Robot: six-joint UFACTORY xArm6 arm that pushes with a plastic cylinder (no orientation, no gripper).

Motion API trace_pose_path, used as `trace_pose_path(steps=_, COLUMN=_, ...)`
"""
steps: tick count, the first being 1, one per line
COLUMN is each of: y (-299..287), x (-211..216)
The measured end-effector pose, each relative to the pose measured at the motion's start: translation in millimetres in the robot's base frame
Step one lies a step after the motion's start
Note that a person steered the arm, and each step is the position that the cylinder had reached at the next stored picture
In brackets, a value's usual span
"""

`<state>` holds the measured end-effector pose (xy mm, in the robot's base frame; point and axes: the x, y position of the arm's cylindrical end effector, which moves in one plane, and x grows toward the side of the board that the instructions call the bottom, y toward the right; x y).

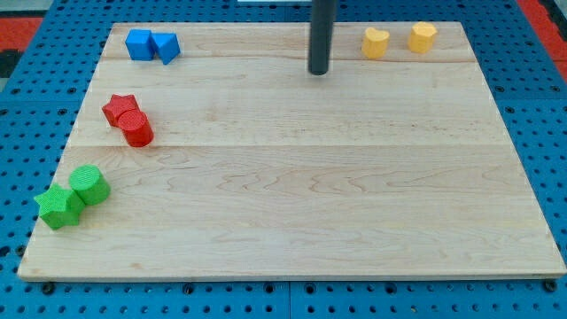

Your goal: Move the blue blocks diagonally to the top right of the red blocks

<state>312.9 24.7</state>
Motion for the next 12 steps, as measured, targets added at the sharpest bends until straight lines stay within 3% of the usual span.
trace_pose_path(steps=1, y=-55, x=19)
trace_pose_path(steps=2, y=-154, x=23)
trace_pose_path(steps=5, y=-244, x=17)
trace_pose_path(steps=6, y=-295, x=4)
trace_pose_path(steps=7, y=-320, x=-38)
trace_pose_path(steps=8, y=-297, x=-70)
trace_pose_path(steps=10, y=-110, x=-57)
trace_pose_path(steps=11, y=-60, x=-54)
trace_pose_path(steps=12, y=-55, x=-52)
